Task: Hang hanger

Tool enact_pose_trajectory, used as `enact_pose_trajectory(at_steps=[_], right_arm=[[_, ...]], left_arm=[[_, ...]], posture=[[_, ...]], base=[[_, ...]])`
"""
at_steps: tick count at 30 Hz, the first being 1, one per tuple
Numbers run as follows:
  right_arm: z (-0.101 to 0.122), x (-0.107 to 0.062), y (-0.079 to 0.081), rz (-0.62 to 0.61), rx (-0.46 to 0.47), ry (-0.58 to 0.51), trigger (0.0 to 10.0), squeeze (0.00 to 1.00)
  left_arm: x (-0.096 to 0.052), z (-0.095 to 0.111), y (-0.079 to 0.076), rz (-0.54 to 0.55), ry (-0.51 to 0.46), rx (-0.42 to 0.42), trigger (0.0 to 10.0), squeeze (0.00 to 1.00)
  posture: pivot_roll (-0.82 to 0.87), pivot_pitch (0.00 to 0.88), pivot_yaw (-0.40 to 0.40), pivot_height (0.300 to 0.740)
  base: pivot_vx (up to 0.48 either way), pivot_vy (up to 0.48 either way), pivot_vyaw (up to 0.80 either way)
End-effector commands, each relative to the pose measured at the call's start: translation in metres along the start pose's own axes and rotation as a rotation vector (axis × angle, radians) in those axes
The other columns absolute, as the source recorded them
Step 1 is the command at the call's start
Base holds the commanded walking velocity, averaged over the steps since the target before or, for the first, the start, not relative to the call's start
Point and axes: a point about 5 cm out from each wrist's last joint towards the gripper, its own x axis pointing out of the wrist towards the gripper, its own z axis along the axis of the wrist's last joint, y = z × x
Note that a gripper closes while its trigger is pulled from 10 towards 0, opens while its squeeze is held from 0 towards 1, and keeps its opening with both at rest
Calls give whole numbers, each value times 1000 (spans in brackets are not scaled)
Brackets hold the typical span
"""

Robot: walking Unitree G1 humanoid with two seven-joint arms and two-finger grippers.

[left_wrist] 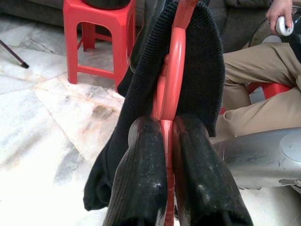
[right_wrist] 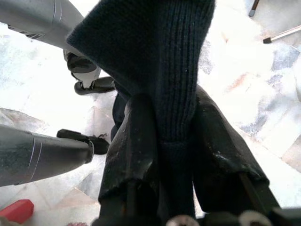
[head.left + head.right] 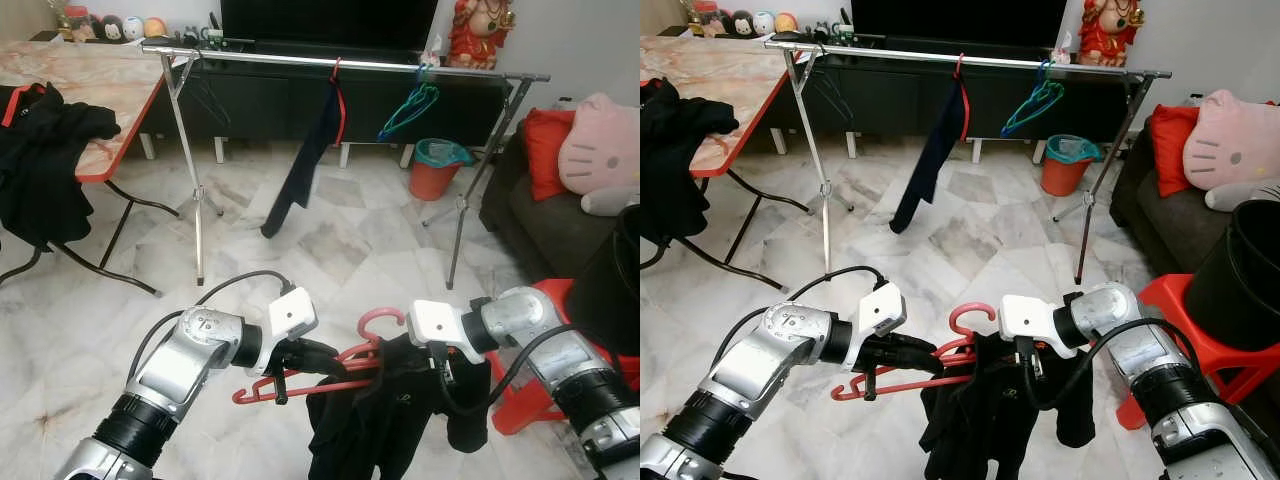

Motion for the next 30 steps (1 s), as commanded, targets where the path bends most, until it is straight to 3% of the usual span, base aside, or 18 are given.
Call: enact_pose_trajectory(at_steps=[1, 8, 9, 10, 11, 12, 13, 26, 30], right_arm=[[4, 0, -2, 9, -17, -5, 0, 0], [4, 0, -2, 9, -17, -7, 0, 0], [4, 0, -2, 8, -17, -6, 0, 0], [4, 0, -2, 8, -17, -6, 0, 0], [4, 0, -2, 8, -18, -5, 0, 0], [4, 0, -2, 8, -18, -4, 0, 0], [4, 0, -3, 7, -18, -3, 0, 0], [1, -1, -3, 4, -14, 20, 0, 0], [-3, -3, -3, -9, -6, 43, 0, 0]], left_arm=[[1, 22, 2, 2, -58, 72, 10000, 0], [3, 23, 3, 8, -58, 78, 10000, 0], [3, 23, 4, 21, -57, 81, 10000, 63], [3, 22, 6, 39, -56, 83, 10000, 224], [2, 22, 8, 53, -53, 82, 10000, 925], [2, 21, 9, 61, -51, 80, 10000, 925], [2, 21, 9, 58, -52, 75, 10000, 1000], [0, 21, 7, 37, -59, 68, 10000, 1000], [-8, 21, 10, 53, -50, 69, 10000, 1000]], posture=[[-20, 0, -115, 740], [-20, 0, -118, 740], [-20, 0, -119, 740], [-19, 0, -120, 740], [-19, 0, -120, 740], [-19, 0, -120, 740], [-18, 0, -122, 740], [-17, 0, -127, 740], [-17, 0, -128, 740]], base=[[0, 0, 0], [0, 0, 0], [0, 0, 0], [0, 0, 0], [0, 0, 0], [0, 0, 0], [0, 0, 0], [0, 0, 0], [0, 0, 0]])
